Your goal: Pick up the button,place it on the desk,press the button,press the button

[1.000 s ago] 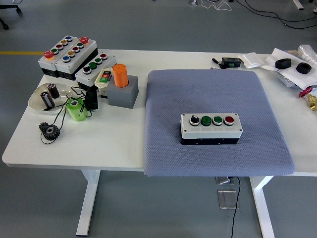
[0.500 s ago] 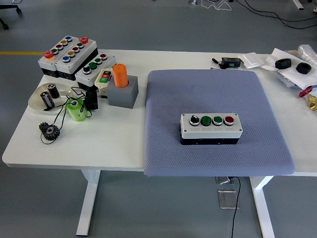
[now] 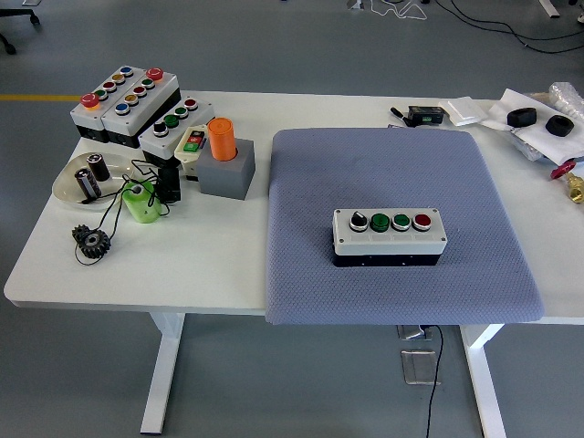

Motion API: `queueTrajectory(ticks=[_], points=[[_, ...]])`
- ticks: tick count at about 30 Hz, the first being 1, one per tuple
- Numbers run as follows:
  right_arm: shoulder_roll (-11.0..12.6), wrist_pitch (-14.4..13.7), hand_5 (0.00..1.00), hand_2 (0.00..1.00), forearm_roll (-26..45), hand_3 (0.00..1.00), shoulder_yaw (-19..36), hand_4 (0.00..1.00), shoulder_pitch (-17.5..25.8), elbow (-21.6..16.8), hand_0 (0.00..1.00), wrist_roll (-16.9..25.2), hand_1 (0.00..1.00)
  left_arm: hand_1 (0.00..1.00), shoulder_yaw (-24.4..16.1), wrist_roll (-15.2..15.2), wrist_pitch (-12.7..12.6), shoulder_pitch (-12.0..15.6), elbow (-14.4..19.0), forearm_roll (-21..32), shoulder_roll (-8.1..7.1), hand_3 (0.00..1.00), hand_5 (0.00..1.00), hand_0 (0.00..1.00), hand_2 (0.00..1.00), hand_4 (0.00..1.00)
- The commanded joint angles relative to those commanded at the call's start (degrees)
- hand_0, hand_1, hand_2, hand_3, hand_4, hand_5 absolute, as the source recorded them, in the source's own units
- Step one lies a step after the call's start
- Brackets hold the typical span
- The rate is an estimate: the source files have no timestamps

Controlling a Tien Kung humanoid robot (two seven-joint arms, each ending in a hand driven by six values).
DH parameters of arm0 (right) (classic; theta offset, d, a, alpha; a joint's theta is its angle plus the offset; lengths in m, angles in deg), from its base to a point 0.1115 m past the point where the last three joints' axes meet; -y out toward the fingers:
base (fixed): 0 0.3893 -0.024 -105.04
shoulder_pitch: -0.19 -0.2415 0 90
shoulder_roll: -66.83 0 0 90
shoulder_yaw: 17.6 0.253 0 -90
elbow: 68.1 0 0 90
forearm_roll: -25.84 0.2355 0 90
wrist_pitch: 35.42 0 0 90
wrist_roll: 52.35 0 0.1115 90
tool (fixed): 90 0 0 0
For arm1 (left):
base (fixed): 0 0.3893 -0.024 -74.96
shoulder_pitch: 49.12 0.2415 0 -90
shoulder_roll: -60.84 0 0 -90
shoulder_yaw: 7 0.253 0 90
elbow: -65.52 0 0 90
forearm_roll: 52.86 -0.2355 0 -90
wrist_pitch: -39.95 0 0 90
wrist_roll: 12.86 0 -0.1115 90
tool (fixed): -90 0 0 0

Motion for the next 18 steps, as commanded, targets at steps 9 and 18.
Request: queueTrajectory(ticks=[9,18], points=[[-0.23,0.08,0.680,0.844,1.77,0.817,-0.43,0.582,0.08,0.49,0.851,-0.05,0.801,0.700,0.72,0.15,0.12,0.04,0.00,0.90,0.06,0.514,0.998,0.643,0.707,0.315],[-0.53,-0.37,0.681,0.840,2.01,0.812,-1.06,0.578,-0.51,0.77,0.852,-0.66,0.800,0.699,0.20,0.05,0.01,0.06,0.00,0.51,0.09,0.515,0.998,0.643,0.708,0.314]])
